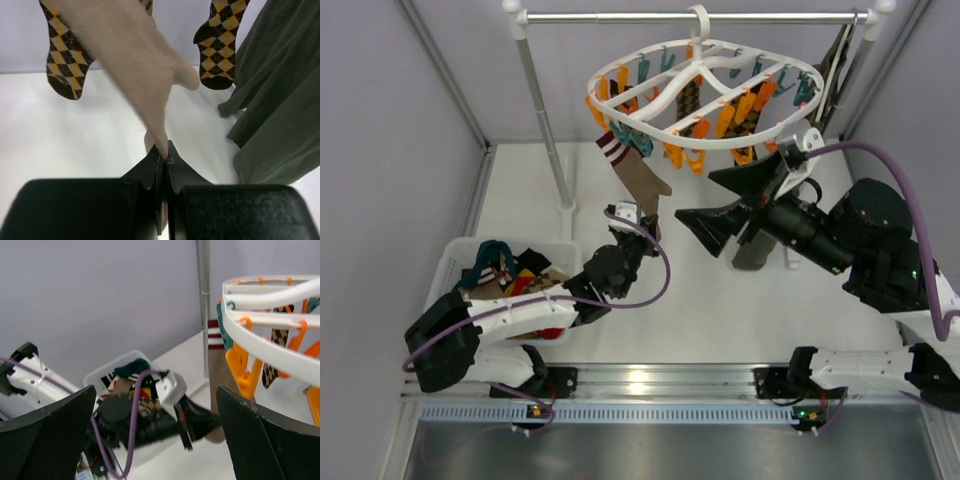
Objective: Remove the socks clipped to the hanger
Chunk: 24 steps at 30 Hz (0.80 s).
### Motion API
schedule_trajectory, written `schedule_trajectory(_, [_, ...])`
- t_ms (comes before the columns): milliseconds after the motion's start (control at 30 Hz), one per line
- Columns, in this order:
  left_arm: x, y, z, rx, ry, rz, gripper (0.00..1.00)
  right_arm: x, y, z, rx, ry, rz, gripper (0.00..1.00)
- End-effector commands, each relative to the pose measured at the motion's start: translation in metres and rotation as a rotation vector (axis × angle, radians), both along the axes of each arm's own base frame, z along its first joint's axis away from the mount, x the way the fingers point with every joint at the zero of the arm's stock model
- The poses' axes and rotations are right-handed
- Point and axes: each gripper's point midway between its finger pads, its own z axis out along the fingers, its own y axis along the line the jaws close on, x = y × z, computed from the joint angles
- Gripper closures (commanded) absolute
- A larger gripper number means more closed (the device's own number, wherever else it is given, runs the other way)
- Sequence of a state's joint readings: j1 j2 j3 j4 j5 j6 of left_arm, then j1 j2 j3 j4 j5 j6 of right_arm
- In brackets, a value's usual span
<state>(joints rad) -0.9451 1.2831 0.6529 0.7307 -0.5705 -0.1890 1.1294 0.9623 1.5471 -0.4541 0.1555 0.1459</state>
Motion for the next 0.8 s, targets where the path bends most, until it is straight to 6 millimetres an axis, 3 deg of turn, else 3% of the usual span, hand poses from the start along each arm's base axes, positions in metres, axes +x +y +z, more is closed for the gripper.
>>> schedule_trajectory(0, [-0.019,-0.007,0.02,0.016,-0.033,0.111,1.0,0.01,0.01,0.019,0.006,0.026,-0.029,0.01])
schedule_trajectory(67, [-0.027,-0.019,0.03,0.059,-0.053,0.133,1.0,0.017,0.022,0.016,-0.026,0.041,-0.037,0.0])
schedule_trajectory(200, [-0.05,-0.049,0.025,0.167,-0.061,0.137,1.0,0.029,0.041,0.006,-0.08,0.058,-0.057,0.03])
schedule_trajectory(233, [-0.053,-0.057,0.017,0.195,-0.056,0.136,1.0,0.031,0.043,0.005,-0.089,0.059,-0.059,0.03])
schedule_trajectory(400, [-0.069,-0.083,0.014,0.236,-0.065,0.101,1.0,0.04,0.045,0.004,-0.13,0.047,-0.105,0.06])
schedule_trajectory(500, [-0.076,-0.09,0.009,0.249,-0.064,0.089,1.0,0.054,0.044,0.002,-0.169,0.027,-0.173,0.08])
schedule_trajectory(767, [-0.081,-0.071,-0.014,0.227,-0.02,0.119,1.0,0.081,0.052,-0.017,-0.267,0.037,-0.278,0.23])
